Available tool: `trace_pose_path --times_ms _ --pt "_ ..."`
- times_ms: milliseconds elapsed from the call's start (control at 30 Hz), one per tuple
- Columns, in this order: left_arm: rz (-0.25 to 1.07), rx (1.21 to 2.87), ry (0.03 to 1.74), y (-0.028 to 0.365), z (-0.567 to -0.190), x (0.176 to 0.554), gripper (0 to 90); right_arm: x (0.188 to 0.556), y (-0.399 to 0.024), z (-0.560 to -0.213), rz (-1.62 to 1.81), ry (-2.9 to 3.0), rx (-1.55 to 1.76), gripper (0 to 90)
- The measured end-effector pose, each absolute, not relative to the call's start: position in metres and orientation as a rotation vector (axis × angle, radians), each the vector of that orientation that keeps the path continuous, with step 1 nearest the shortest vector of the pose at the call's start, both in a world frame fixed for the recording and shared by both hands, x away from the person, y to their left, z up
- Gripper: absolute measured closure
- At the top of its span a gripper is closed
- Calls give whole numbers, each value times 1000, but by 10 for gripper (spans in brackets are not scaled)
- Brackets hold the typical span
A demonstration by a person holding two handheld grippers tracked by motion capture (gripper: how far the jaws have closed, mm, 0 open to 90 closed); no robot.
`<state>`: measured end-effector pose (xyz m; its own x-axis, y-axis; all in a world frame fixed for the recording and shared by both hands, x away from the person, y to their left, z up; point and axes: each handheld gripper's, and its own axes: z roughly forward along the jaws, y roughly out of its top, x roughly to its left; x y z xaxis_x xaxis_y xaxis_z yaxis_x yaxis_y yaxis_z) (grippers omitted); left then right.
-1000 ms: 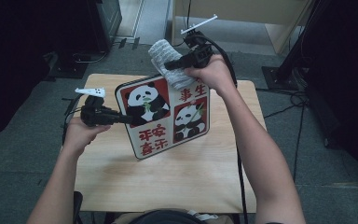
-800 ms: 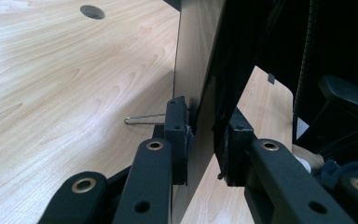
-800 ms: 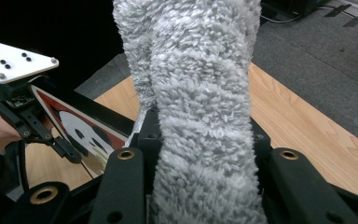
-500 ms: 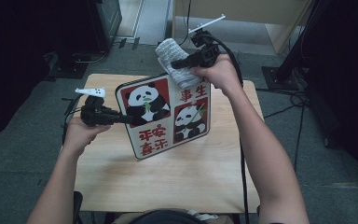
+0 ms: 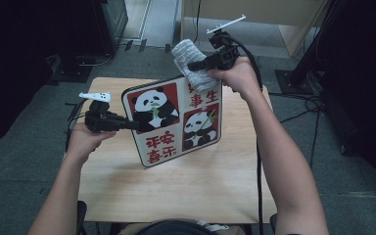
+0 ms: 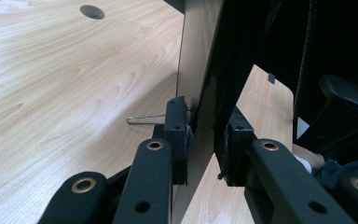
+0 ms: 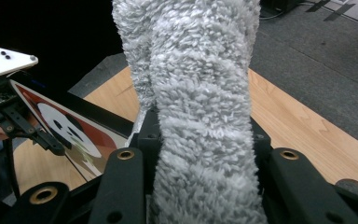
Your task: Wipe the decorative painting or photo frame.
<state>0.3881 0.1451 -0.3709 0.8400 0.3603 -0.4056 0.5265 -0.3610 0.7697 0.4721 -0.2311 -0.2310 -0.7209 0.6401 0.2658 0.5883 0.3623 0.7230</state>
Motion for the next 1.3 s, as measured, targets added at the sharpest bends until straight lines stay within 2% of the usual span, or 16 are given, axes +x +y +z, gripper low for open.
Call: trace_pose_path --times_ms 1300 --pt "-198 1991 666 144 -371 388 770 477 -284 -227 1233 2449 1302 630"
